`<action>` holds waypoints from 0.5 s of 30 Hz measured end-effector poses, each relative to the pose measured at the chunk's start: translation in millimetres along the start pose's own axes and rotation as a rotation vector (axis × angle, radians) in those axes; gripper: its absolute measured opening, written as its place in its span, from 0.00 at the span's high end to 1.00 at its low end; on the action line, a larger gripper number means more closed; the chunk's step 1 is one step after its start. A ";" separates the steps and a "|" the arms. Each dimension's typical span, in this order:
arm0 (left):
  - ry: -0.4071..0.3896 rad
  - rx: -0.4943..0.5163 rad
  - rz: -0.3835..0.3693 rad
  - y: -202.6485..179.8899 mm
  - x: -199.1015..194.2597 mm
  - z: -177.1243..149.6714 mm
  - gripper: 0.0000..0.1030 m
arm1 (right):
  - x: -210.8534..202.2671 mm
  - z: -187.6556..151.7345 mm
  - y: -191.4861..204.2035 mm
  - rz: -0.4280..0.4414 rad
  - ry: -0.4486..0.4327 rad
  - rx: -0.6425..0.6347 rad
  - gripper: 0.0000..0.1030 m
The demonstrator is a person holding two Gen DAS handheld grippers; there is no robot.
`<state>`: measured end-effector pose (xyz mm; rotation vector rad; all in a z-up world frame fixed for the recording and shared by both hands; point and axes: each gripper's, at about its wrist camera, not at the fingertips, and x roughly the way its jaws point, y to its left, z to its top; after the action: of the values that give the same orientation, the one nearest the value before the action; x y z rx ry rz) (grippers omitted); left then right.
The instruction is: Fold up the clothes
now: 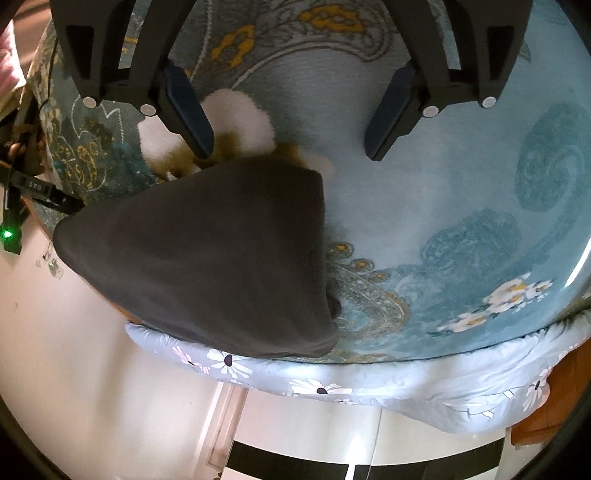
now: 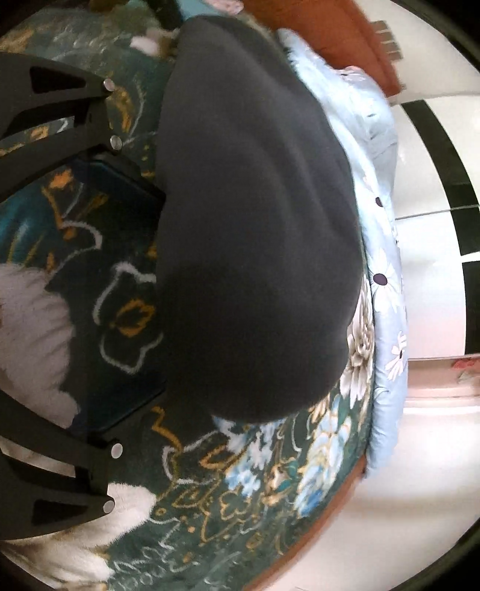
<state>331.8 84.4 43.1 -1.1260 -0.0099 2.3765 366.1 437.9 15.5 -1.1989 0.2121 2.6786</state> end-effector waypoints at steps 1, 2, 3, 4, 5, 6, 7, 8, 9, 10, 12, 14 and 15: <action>-0.003 0.007 0.010 -2.0 0.1 -0.7 0.15 | 0.1 -0.2 1.4 -0.006 0.000 -0.007 0.08; -0.003 0.013 0.015 -3.5 0.4 -1.0 0.15 | -0.1 -0.4 0.8 -0.002 -0.001 -0.003 0.08; -0.002 0.018 0.018 -4.8 0.7 -1.1 0.13 | -0.2 -0.7 0.3 0.002 -0.002 0.001 0.08; -0.001 0.024 0.022 -6.1 1.0 -1.2 0.13 | -0.4 -0.9 0.3 0.002 -0.002 0.001 0.08; -0.001 0.023 0.022 -6.1 1.0 -1.1 0.13 | -0.5 -1.1 0.4 0.002 -0.002 0.002 0.08; -0.002 0.020 0.021 -5.9 0.9 -1.0 0.12 | -0.4 -1.2 1.0 -0.002 -0.002 -0.001 0.08; -0.002 0.018 0.020 -5.6 0.8 -0.9 0.12 | -0.4 -1.3 1.4 -0.005 -0.001 -0.003 0.08; -0.003 0.013 0.016 -4.8 0.4 -0.8 0.12 | -0.8 -1.8 1.5 -0.005 -0.002 -0.002 0.08; -0.004 0.007 0.012 -3.8 0.1 -0.7 0.12 | -1.3 -2.2 1.7 -0.005 -0.002 -0.002 0.08; -0.005 0.002 0.008 -3.2 -0.2 -0.8 0.12 | -2.1 -2.3 3.1 -0.005 -0.003 -0.002 0.08; -0.006 -0.003 0.004 -2.8 -0.3 -1.0 0.12 | -1.7 -1.7 2.7 -0.010 -0.005 -0.003 0.08; -0.005 -0.001 0.006 -3.4 0.1 -1.1 0.12 | -1.4 -1.6 3.2 -0.014 -0.005 -0.006 0.08; -0.004 0.001 0.009 -4.0 0.5 -1.1 0.12 | -1.3 -1.5 3.3 -0.016 -0.005 -0.007 0.08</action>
<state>334.1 87.9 42.9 -1.1227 -0.0054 2.3863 367.2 434.2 15.7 -1.1903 0.1918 2.6706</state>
